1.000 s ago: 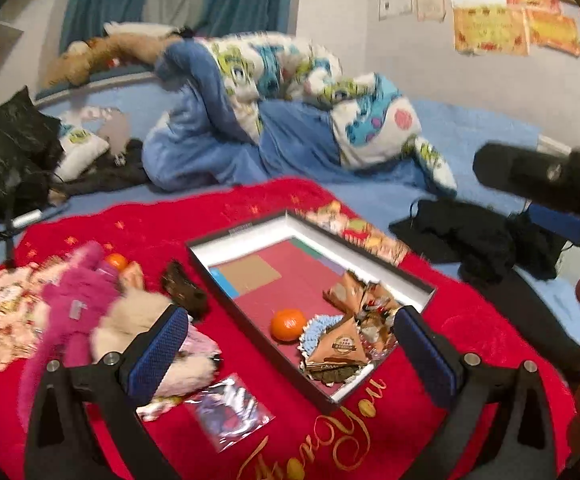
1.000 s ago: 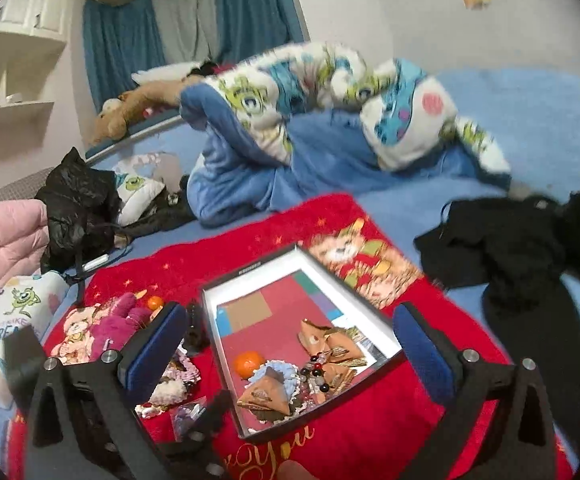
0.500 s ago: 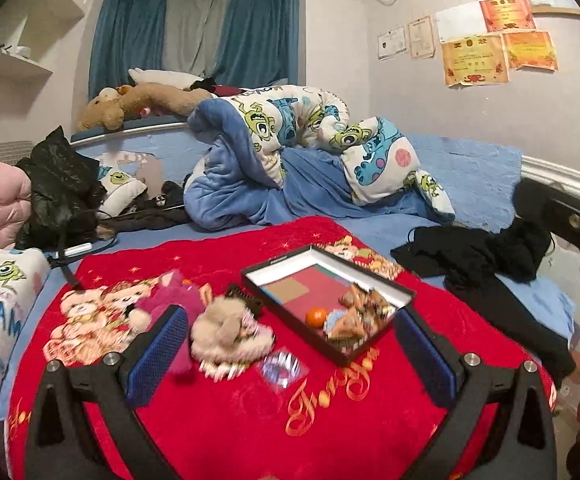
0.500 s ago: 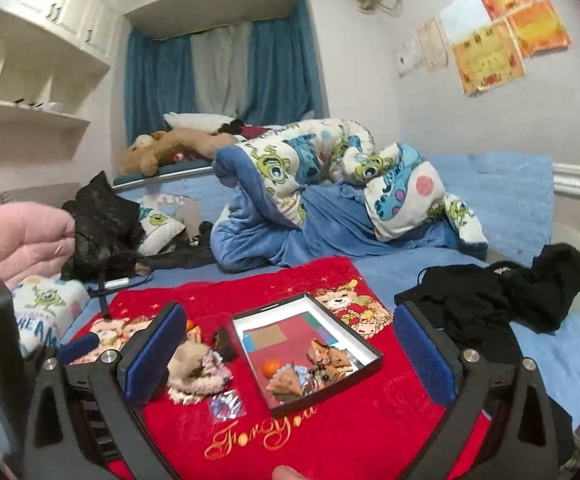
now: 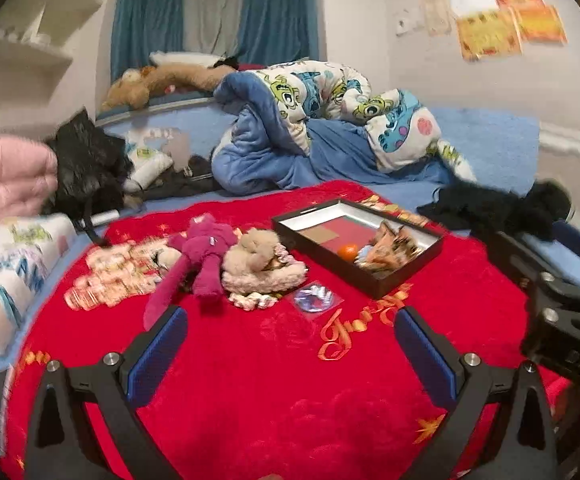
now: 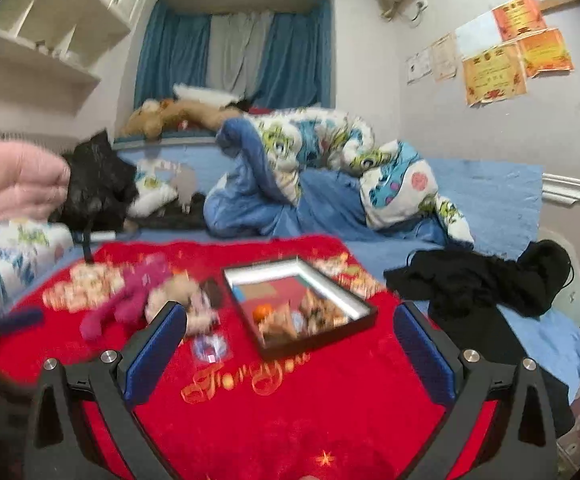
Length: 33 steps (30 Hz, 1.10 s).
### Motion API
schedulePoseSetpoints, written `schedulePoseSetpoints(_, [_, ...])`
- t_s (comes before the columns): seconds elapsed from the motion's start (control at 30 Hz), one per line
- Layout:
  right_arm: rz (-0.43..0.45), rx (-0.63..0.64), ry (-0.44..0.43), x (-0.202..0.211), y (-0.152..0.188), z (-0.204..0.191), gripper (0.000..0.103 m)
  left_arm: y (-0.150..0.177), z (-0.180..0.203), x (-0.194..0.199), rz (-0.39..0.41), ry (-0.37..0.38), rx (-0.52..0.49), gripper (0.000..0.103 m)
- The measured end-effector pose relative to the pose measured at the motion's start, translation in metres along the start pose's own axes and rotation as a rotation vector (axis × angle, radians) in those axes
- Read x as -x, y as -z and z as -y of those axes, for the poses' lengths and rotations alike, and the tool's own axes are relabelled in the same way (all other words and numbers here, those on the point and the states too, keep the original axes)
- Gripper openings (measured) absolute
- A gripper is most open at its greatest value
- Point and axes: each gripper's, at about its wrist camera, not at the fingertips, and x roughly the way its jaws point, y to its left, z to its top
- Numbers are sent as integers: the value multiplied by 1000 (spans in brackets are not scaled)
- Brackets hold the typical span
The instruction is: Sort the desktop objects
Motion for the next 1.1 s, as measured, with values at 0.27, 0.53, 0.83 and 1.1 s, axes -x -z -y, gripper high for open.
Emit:
schedulePoseSetpoints(0.27, [-103, 8, 163, -18, 33, 13, 103, 17, -2, -26, -34, 39, 2, 103])
schedulePoseSetpoints(0.53, [-107, -73, 203, -24, 35, 25, 103, 28, -22, -51, -120, 4, 65, 103])
schedulePoseSetpoints(0.83, [-151, -31, 158, -39, 38, -2, 103, 27, -15, -44, -86, 12, 14, 103])
schedulePoseSetpoints(1.1, [-186, 34, 172, -49, 41, -17, 103, 26, -19, -40, -69, 35, 34, 103])
